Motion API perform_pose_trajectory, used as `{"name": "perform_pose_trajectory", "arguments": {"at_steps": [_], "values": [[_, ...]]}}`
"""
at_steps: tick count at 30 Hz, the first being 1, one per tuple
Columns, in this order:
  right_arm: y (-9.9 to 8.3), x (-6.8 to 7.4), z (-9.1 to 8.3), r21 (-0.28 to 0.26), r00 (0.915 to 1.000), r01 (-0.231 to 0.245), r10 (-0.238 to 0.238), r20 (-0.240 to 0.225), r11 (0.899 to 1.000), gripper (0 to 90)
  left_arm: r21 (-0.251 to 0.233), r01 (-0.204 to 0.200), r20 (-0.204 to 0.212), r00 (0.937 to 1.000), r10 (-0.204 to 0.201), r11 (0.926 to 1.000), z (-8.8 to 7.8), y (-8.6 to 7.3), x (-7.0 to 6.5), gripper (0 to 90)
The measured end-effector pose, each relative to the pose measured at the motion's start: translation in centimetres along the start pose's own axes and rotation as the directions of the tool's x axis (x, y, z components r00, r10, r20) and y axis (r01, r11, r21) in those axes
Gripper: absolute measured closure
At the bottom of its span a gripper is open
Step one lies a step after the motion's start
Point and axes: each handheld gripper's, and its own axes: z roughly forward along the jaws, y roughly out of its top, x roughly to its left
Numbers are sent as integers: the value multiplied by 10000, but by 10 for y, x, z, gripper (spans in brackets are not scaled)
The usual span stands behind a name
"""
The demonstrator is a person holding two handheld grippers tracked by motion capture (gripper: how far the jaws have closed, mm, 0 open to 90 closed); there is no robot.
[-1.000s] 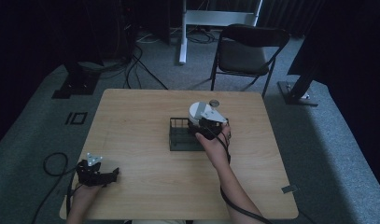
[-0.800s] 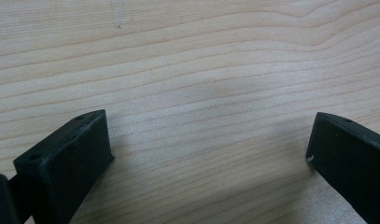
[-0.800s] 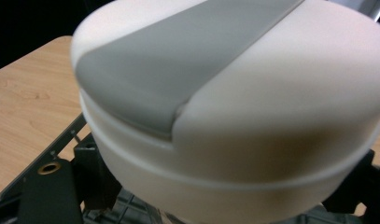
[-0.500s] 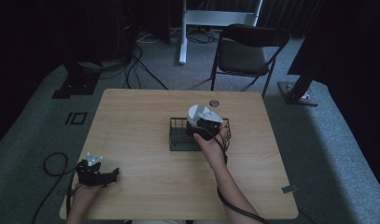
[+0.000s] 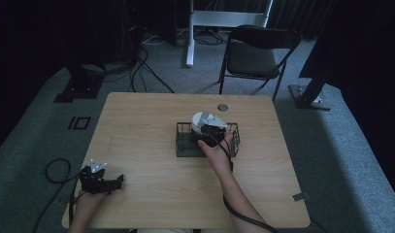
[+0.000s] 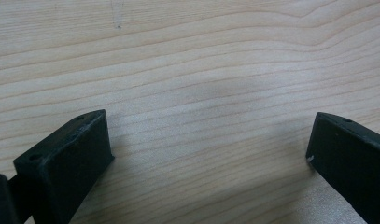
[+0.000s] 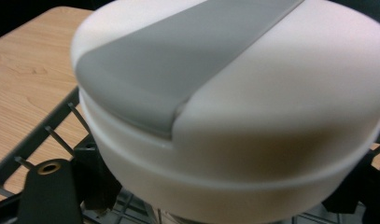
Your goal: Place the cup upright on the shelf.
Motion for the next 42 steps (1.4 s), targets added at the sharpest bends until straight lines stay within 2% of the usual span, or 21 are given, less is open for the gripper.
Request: {"name": "perform_pose_trajectory", "arguments": {"at_steps": [5, 15, 18, 20, 22, 24, 32, 37, 42], "values": [[-1, 2, 2, 92, 9997, 232, -232, -20, 9997, 182, -1, -1, 0, 10000, 1, 10000, 0, 0, 0, 1], [-4, 2, 1, 8, 9997, 240, -240, -105, 9997, 180, 0, 0, 0, 10000, 0, 10000, 0, 0, 0, 1], [-4, 0, 0, 6, 9993, 208, -208, -323, 9998, 176, 0, -2, 1, 10000, 2, 10000, 0, 0, 0, 1], [-6, 0, -1, -90, 9987, 345, -348, -382, 9994, 156, 0, 1, 0, 10000, -1, 10000, 0, 0, 0, 1], [-6, 0, -2, -86, 9984, 228, -233, -518, 9997, 133, -1, -1, 0, 10000, 1, 10000, 0, 0, 0, 1], [-6, 1, -4, -82, 9980, 392, -396, -494, 9992, 128, 0, 0, 0, 10000, 0, 10000, 0, 0, 0, 1], [-9, -2, -8, -238, 9967, 291, -309, -750, 9993, 126, 1, -1, 0, 10000, 1, 10000, 0, 0, 0, 1], [-10, -4, -12, -305, 9959, 456, -478, -770, 9985, 126, 2, -5, 1, 10000, 5, 10000, 0, 0, 0, 1], [-12, -5, -17, -412, 9950, 425, -461, -887, 9982, 124, -1, -1, -1, 10000, 1, 10000, 0, 0, 0, 1]]}}
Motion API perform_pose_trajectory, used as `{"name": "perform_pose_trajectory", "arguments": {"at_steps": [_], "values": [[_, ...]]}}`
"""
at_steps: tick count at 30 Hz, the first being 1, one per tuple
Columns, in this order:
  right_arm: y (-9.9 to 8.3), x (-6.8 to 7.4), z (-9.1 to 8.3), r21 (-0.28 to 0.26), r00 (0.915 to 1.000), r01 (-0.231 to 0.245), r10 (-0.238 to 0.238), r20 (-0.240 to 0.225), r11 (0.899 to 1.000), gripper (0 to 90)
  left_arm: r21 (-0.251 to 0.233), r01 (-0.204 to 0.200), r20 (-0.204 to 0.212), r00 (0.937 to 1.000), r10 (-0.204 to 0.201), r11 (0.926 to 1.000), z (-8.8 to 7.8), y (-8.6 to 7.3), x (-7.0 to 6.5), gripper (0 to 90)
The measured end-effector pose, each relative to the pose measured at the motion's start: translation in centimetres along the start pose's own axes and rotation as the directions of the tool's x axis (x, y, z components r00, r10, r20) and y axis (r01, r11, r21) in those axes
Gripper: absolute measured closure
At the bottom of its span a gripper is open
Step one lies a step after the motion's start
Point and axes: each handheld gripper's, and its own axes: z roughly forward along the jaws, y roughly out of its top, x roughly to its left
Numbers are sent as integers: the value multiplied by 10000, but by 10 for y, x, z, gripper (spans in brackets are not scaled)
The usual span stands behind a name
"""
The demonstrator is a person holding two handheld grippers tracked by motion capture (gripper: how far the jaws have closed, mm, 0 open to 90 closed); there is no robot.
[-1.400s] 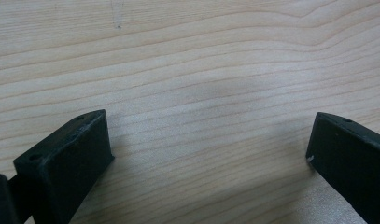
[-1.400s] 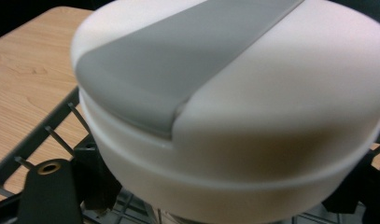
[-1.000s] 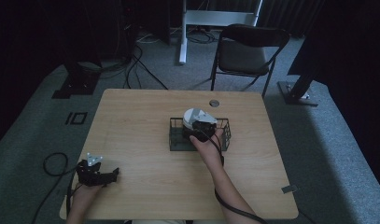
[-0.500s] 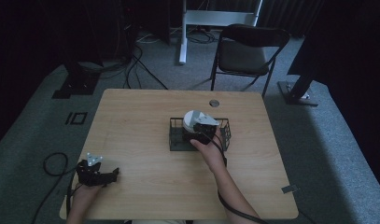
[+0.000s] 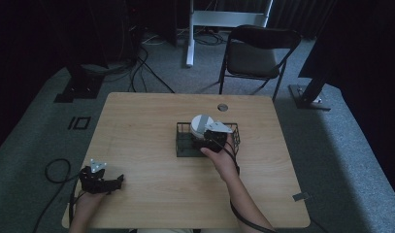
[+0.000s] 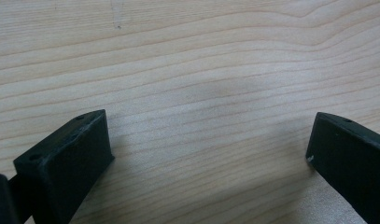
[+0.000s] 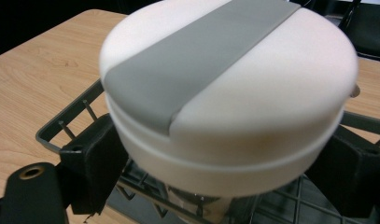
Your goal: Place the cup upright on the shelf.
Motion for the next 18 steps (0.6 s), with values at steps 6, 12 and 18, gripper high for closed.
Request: {"name": "perform_pose_trajectory", "arguments": {"at_steps": [6, 12, 18], "values": [[-2, 0, -6, -95, 9999, 20, -21, -150, 10000, 121, 3, -3, 0, 10000, 3, 10000, 0, 0, 0, 1], [-5, -1, -13, -124, 9995, 157, -160, -256, 9998, 121, 4, -1, 3, 10000, 1, 10000, 0, 0, 0, 1], [-6, -2, -22, -307, 9992, 281, -290, -275, 9991, 121, 8, -7, 3, 10000, 7, 10000, 0, 0, 0, 1]]}}
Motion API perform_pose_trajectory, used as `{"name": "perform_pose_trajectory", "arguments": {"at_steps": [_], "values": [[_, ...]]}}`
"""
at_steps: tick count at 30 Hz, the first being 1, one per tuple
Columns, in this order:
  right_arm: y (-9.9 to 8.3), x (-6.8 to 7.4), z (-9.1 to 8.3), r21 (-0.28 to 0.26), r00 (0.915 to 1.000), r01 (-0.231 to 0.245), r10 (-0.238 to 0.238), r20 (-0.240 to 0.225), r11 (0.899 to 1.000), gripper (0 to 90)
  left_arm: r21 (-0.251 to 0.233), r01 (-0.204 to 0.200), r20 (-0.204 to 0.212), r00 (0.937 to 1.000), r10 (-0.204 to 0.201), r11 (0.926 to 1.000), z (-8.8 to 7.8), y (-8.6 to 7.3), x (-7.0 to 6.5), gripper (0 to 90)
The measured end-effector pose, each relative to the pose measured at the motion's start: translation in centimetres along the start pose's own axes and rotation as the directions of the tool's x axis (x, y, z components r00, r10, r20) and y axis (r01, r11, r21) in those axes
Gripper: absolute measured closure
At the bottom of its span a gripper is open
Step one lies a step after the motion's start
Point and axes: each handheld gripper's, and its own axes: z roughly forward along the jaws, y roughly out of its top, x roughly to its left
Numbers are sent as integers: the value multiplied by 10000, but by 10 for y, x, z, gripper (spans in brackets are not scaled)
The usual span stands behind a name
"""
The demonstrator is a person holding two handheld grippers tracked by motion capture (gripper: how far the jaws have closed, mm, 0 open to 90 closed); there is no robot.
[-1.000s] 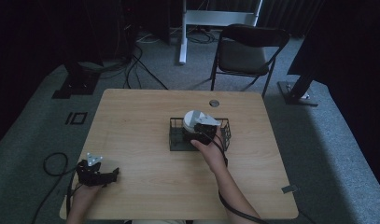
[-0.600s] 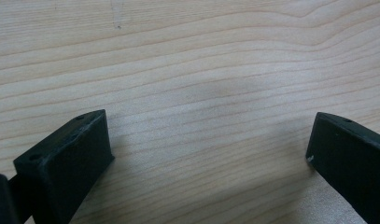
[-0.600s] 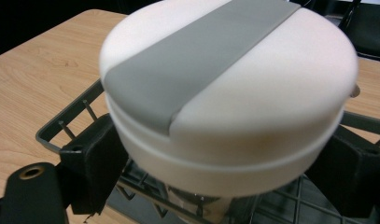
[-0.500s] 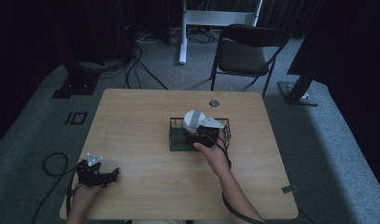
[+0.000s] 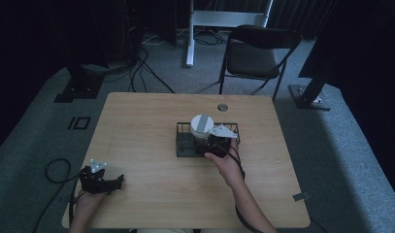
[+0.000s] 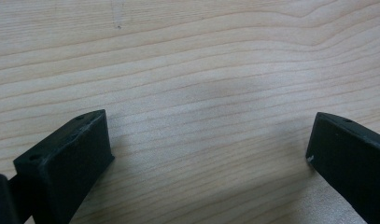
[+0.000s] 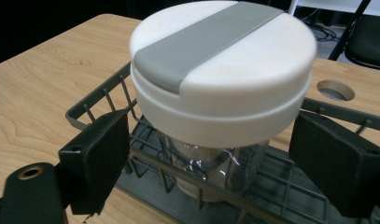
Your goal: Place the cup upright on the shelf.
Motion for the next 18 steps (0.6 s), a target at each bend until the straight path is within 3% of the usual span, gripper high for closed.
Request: {"name": "perform_pose_trajectory", "arguments": {"at_steps": [3, 12, 18], "values": [[-1, -1, -5, -114, 9998, 193, -192, 61, 9997, 121, -2, 2, -2, 10000, -2, 10000, 0, 0, 0, 1], [-7, -7, -20, -263, 9999, 107, -109, -41, 9996, 122, -1, 1, -3, 10000, -1, 10000, 0, 0, 0, 1], [-13, -17, -30, -308, 9998, 104, -98, 199, 9995, 122, -2, -1, -1, 10000, 1, 10000, 0, 0, 0, 1]]}}
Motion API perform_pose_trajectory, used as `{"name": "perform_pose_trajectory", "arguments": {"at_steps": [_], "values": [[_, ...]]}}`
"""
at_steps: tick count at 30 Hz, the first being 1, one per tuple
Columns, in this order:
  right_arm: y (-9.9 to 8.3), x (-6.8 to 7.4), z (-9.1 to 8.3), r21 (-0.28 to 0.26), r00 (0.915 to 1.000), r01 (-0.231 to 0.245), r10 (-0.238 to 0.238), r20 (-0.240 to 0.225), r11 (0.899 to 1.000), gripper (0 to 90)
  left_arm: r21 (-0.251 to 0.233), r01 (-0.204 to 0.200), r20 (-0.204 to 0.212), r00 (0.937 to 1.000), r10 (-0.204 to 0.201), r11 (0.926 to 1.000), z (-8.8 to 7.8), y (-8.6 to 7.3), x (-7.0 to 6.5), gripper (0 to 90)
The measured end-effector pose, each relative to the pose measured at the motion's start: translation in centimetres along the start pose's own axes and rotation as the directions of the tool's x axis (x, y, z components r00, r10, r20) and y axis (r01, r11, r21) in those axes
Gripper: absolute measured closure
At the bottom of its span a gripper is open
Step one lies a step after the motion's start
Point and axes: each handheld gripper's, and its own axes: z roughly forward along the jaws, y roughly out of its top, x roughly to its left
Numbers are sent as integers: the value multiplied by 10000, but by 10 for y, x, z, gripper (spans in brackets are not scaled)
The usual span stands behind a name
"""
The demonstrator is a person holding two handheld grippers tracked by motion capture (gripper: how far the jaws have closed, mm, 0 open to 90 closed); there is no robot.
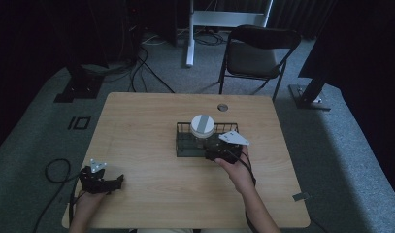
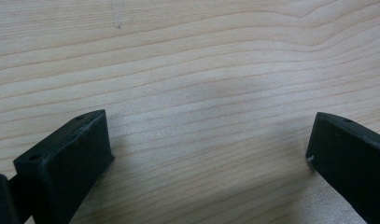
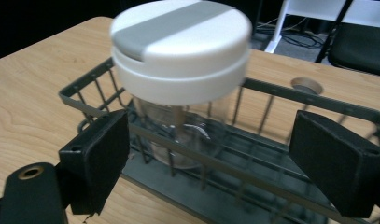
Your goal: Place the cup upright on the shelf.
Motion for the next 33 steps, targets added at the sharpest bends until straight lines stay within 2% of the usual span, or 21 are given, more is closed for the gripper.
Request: {"name": "perform_pose_trajectory", "arguments": {"at_steps": [8, 15, 22, 33], "values": [[-8, -14, -15, -145, 9998, -5, 8, 216, 9999, 123, -4, 6, -2, 10000, -6, 10000, 0, 0, 0, 1], [-19, -30, -27, -149, 9980, -141, 150, 610, 9998, 128, -3, 4, 0, 10000, -4, 10000, 0, 0, 0, 1], [-35, -44, -33, 64, 9960, -247, 240, 857, 9997, 128, -4, 2, 0, 10000, -2, 10000, 0, 0, 0, 1], [-62, -66, -35, 512, 9908, -709, 643, 1193, 9962, 127, -3, -8, -6, 10000, 8, 10000, 0, 0, 0, 1]]}}
